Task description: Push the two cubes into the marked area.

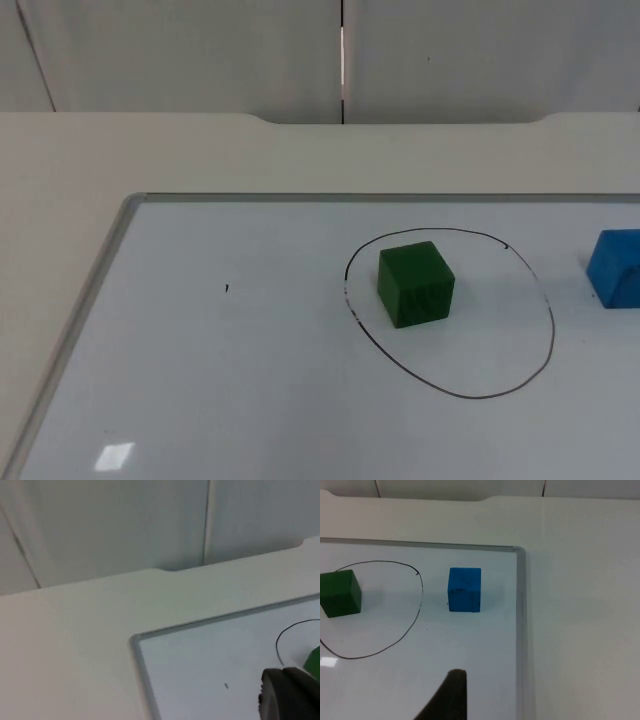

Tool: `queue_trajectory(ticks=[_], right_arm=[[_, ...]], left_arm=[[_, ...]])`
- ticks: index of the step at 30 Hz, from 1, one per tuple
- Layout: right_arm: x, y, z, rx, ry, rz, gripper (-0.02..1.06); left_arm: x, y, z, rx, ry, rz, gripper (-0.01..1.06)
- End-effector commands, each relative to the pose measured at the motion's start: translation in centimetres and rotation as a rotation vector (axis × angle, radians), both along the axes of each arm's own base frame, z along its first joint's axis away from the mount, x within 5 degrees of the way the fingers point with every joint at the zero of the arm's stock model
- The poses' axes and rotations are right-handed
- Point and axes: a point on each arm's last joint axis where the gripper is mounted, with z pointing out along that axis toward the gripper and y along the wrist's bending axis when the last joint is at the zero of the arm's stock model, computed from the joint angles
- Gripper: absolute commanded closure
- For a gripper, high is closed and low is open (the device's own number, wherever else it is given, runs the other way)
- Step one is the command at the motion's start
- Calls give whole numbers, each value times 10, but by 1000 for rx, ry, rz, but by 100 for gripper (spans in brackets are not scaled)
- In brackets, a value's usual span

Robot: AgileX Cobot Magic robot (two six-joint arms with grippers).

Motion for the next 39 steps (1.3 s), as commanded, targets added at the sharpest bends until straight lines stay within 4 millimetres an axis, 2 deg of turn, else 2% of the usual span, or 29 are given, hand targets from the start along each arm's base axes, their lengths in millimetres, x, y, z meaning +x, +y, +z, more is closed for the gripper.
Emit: queue_trajectory(ticks=[1,6,8,12,16,25,30,39], right_arm=[[0,0,0,-3,-9,-7,-1],[0,0,0,-3,-9,-7,-1],[0,0,0,-3,-9,-7,-1],[0,0,0,-3,-9,-7,-1],[0,0,0,-3,-9,-7,-1],[0,0,0,-3,-9,-7,-1],[0,0,0,1,-9,-9,-1],[0,0,1,5,-13,-9,-1]], left_arm=[[-12,7,-2,22,19,43,105],[-37,12,-2,4,10,53,105],[-41,12,-2,3,5,53,105],[-50,13,-15,-8,28,44,105],[-60,13,-42,-23,72,33,105],[-90,18,-56,-41,57,37,105],[-94,19,-75,-39,75,38,105],[-104,27,-85,25,50,80,105]])
